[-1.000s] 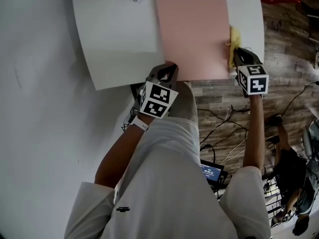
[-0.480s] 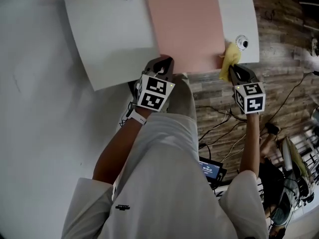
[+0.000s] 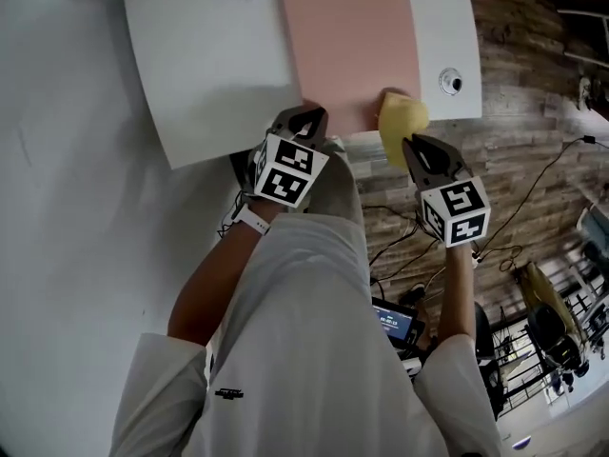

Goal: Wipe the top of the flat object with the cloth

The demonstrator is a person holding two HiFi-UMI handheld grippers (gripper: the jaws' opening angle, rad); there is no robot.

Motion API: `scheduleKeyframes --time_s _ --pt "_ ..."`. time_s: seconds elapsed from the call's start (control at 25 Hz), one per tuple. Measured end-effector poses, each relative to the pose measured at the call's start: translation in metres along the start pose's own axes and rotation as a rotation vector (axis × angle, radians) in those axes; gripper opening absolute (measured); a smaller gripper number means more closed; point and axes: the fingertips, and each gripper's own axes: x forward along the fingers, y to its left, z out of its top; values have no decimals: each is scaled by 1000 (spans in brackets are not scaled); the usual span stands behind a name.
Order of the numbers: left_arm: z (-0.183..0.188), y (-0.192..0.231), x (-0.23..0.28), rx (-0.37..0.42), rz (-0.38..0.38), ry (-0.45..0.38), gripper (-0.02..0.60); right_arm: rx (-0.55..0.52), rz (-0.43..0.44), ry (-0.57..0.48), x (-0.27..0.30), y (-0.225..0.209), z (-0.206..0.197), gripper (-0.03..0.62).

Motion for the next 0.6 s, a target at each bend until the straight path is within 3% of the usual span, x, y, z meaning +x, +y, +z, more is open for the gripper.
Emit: scheduleKeyframes --time_s 0.36,0.6 --pt "-14 -10 -23 -77 -1 -27 17 -206 122 -65 51 33 91 38" --pt "-23 -19 -23 -121 -19 -26 17 -484 292 35 96 79 124 38"
